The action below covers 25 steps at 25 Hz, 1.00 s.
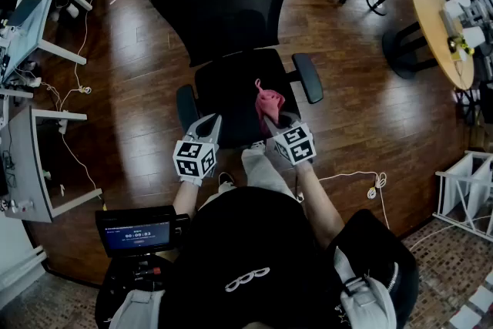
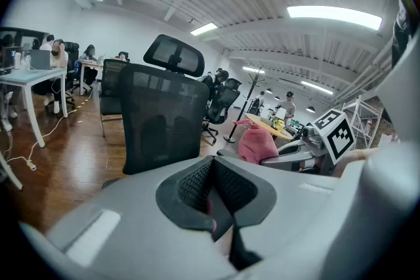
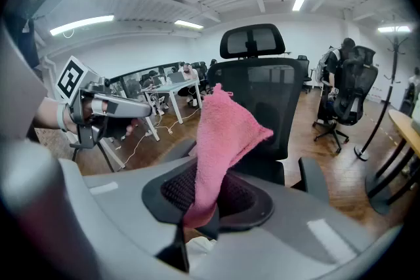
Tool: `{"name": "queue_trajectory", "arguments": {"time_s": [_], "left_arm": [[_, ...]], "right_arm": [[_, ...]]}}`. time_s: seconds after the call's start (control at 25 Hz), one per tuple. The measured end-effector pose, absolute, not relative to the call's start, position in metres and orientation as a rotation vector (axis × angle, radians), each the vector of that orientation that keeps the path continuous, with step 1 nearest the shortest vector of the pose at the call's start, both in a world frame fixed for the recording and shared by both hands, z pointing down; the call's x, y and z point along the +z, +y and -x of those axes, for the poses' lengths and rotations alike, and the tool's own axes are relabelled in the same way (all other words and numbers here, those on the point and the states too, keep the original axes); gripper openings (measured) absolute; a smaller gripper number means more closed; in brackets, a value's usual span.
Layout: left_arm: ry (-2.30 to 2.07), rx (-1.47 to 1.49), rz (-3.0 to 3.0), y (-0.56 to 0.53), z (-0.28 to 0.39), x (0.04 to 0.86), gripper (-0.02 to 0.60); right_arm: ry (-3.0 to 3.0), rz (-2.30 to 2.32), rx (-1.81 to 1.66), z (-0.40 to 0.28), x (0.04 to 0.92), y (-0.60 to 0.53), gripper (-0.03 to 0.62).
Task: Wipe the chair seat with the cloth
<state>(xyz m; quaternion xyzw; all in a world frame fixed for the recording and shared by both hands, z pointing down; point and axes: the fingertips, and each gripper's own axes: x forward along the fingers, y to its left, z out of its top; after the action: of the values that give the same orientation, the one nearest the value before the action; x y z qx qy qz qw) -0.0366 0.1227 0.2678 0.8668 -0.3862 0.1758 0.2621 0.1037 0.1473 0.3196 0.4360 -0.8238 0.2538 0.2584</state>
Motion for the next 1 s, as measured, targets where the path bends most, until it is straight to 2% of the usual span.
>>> {"name": "queue_trajectory", "arguments": {"time_s": [0.24,0.44,1.0], "left_arm": [[-1.076,0.483,-2.351,0.066,-0.013,0.271,-0.006],[-1.129,0.502,-2.305,0.053,-0.015,0.285,-0.006],[-1.125,0.576,-2.183,0.007,0.063,0.391,-0.006]], "right_arm": [[-2.286,-1.169,0.644,-0.151,0.329,0.081,0.067],[-2.299,-1.088,0.696,-0.149,0.358,0.064,0.067],[-2.269,-0.982,0.753,-0.072,0.458,-0.005,0.067]]}}
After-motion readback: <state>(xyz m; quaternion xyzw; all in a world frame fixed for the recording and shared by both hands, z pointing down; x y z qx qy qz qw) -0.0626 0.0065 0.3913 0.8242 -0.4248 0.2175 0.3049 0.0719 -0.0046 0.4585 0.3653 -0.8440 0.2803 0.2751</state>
